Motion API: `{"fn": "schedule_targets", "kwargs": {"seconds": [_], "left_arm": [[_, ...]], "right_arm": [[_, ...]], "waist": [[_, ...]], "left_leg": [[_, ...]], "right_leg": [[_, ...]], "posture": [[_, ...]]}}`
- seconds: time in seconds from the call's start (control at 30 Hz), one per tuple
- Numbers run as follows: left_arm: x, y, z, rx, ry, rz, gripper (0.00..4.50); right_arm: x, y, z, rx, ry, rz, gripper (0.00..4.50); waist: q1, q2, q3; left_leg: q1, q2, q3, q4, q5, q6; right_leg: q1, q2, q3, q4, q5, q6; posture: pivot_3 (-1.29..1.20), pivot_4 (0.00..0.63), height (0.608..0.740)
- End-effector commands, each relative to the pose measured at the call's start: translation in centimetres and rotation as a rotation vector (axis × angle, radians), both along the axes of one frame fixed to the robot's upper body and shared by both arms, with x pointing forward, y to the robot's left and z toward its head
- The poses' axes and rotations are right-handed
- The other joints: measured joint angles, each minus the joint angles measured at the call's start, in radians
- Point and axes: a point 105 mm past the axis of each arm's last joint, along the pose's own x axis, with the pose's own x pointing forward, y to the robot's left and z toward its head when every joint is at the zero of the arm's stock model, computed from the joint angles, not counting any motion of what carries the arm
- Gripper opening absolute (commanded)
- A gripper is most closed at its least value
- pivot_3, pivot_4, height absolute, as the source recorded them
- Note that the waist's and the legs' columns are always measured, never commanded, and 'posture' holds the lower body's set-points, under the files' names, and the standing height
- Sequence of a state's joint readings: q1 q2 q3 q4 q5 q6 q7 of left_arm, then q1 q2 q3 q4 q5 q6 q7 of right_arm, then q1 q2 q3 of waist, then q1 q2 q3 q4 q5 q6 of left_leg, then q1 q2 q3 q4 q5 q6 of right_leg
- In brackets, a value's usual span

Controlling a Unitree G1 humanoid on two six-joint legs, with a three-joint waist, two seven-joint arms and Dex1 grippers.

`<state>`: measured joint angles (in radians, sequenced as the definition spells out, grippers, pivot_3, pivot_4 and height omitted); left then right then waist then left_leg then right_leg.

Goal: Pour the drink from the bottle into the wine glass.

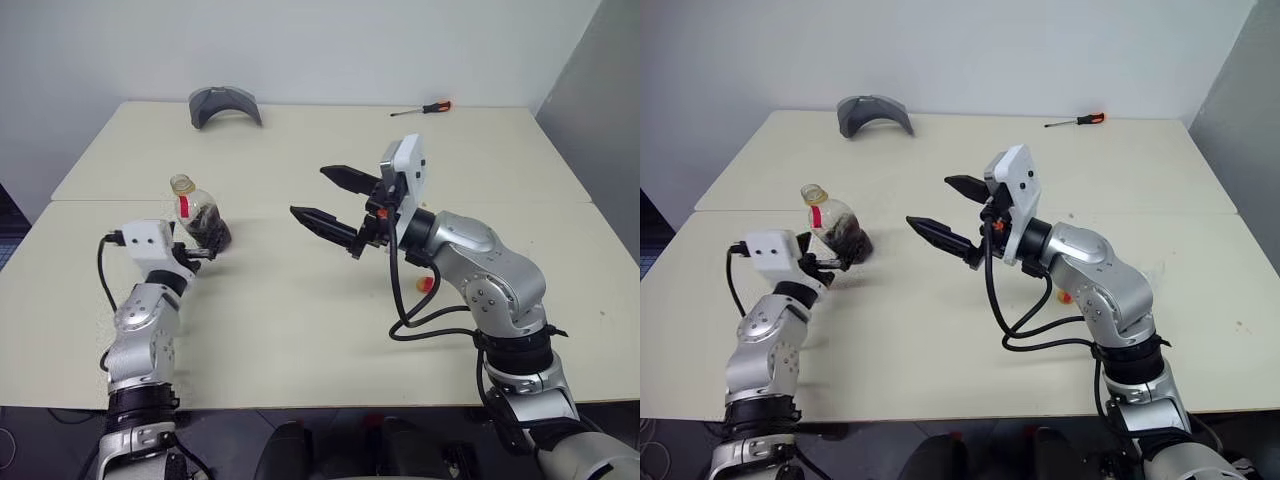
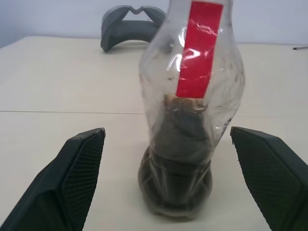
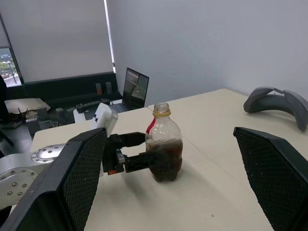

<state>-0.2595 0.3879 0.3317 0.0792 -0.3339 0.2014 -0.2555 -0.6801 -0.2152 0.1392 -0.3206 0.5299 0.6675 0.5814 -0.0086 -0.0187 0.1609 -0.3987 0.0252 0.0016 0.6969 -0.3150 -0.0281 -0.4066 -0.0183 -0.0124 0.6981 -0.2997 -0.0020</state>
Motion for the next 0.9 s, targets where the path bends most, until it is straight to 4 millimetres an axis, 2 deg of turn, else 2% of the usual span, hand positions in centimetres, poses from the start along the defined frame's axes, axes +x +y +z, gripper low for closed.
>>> {"fn": "schedule_targets", "kwargs": {"seconds": [0.03, 0.2, 0.33, 0.47, 0.57, 0.67, 0.77, 0.9], "left_arm": [[-1.3, -0.7, 1.2, 0.008, -0.028, -0.024, 4.48], [-3.8, -2.3, 0.9, 0.011, 0.024, -0.085, 4.48], [-5.2, -3.1, 1.7, 0.021, 0.038, -0.128, 4.48], [-7.2, -5.9, 3.2, 0.031, 0.062, -0.274, 4.48], [-8.1, -8.2, 3.5, 0.021, 0.100, -0.402, 4.48], [-8.2, -9.2, 4.1, 0.020, 0.116, -0.475, 4.48], [-8.3, -10.8, 5.0, 0.031, 0.121, -0.610, 4.48], [-8.8, -12.4, 5.1, 0.046, 0.155, -0.768, 4.48]], "right_arm": [[-0.4, -0.4, 0.7, 0.023, -0.037, -0.005, 4.50], [-0.4, -1.0, -0.1, 0.001, -0.025, -0.036, 4.50], [-0.6, -1.7, -1.0, -0.027, -0.015, -0.065, 4.50], [-1.0, -3.6, -2.6, -0.065, 0.029, -0.128, 4.50], [-1.5, -5.5, -4.4, -0.124, 0.058, -0.189, 4.50], [-1.4, -7.3, -5.5, -0.162, 0.084, -0.263, 4.50], [-0.9, -9.9, -6.0, -0.200, 0.084, -0.383, 4.50], [-0.4, -12.6, -6.7, -0.321, 0.005, -0.516, 4.50]], "waist": [[0.000, 0.000, 0.000], [-0.001, 0.000, 0.000], [0.002, 0.000, 0.000], [0.002, -0.001, 0.000], [0.004, -0.001, 0.000], [0.004, -0.001, 0.000], [0.005, -0.001, 0.000], [0.005, -0.001, 0.000]], "left_leg": [[0.000, 0.000, 0.000, 0.000, 0.000, 0.000], [0.000, 0.000, 0.000, 0.000, 0.000, 0.000], [0.000, 0.000, 0.000, 0.000, 0.000, 0.001], [0.000, 0.000, -0.001, -0.001, -0.001, 0.001], [0.000, 0.000, 0.000, -0.001, -0.001, 0.001], [0.001, 0.000, 0.000, -0.001, -0.001, 0.001], [0.002, 0.000, -0.001, -0.001, -0.001, 0.001], [0.002, -0.001, 0.001, -0.001, 0.000, 0.001]], "right_leg": [[0.000, 0.000, 0.000, 0.000, 0.000, 0.000], [0.000, 0.000, 0.000, 0.000, 0.000, 0.000], [0.000, 0.000, 0.000, 0.000, 0.000, 0.000], [0.001, 0.000, 0.000, -0.001, 0.000, 0.000], [0.002, 0.000, 0.001, -0.001, 0.000, 0.000], [0.002, 0.000, 0.001, -0.001, 0.000, 0.000], [0.002, 0.001, 0.001, 0.000, 0.000, 0.000], [0.002, 0.001, 0.002, -0.001, 0.000, 0.000]], "posture": [[0.00, 0.150, 0.740], [0.00, 0.150, 0.740], [0.00, 0.150, 0.740], [0.00, 0.150, 0.740], [0.00, 0.150, 0.740], [0.00, 0.150, 0.740], [0.00, 0.150, 0.740], [0.00, 0.150, 0.740]]}}
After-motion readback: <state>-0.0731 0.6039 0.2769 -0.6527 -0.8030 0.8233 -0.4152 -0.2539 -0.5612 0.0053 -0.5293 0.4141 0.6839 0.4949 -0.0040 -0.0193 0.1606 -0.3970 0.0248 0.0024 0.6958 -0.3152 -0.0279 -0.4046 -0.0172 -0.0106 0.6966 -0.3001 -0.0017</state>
